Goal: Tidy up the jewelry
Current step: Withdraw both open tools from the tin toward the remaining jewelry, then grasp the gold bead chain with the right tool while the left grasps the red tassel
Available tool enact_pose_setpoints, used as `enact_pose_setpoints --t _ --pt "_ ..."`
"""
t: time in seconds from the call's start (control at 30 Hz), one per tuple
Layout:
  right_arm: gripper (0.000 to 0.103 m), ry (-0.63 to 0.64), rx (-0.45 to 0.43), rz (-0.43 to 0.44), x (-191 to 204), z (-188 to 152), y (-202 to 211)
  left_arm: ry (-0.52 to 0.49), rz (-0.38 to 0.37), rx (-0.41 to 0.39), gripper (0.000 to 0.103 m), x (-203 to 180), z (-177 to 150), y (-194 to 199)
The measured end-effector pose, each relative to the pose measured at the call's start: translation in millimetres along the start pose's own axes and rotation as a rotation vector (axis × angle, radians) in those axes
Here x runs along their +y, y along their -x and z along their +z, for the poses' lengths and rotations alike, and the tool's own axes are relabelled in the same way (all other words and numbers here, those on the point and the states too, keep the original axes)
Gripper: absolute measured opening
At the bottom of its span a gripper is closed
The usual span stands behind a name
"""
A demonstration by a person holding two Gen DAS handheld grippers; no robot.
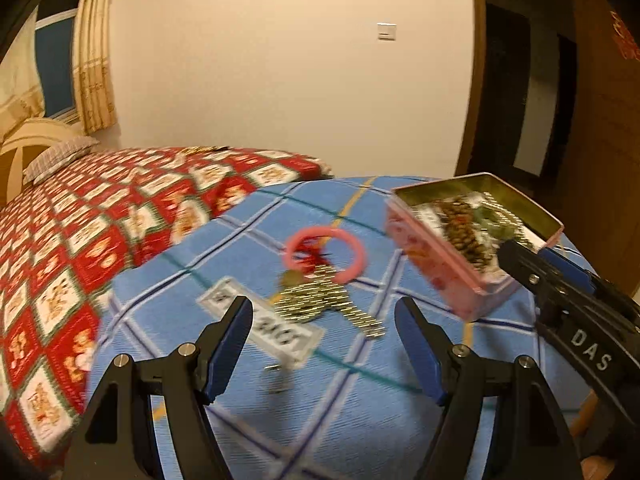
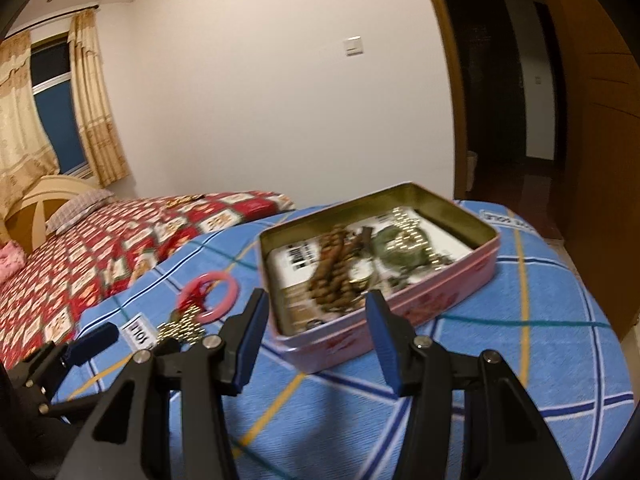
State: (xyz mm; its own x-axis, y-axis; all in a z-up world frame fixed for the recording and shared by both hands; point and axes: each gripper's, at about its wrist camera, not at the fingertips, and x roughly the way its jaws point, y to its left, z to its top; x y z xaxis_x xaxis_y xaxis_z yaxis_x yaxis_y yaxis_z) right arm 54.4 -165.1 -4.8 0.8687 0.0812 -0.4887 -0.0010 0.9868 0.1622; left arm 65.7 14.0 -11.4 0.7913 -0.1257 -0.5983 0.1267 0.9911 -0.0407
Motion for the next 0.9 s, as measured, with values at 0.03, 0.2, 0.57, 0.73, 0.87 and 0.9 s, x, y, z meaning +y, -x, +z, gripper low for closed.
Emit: enact_pose_setpoints --t 0.03,0.2,0.57,0.73,0.87,0.9 --pt "0.055 0.005 0.007 0.013 5.0 -0.9 -1.0 0.014 0.005 0.006 0.074 7.2 0.2 0.1" --pt "0.055 0.031 0.054 0.081 28.6 -5.3 -8.5 0.081 0.106 0.028 0.074 54.5 3.5 1.4" --pt "0.053 0.129 0.245 0.184 89.1 -8.5 -63.5 0.153 0.173 0.045 0.074 90.2 0.1 -5.5" --pt "0.053 0.117 0.371 0.202 103.2 -12.3 -99.9 0.166 0.164 0.062 0.074 93.8 -0.2 -9.5" --pt "0.053 0.155 0.387 0.182 111.0 -12.9 -105.9 0.185 0.149 0.083 0.074 97.7 -1.0 -13.4" --pt "0.044 0.175 0.389 0.177 112.8 -13.8 -105.0 0.187 0.150 0.088 0.074 98.1 -1.0 -14.4"
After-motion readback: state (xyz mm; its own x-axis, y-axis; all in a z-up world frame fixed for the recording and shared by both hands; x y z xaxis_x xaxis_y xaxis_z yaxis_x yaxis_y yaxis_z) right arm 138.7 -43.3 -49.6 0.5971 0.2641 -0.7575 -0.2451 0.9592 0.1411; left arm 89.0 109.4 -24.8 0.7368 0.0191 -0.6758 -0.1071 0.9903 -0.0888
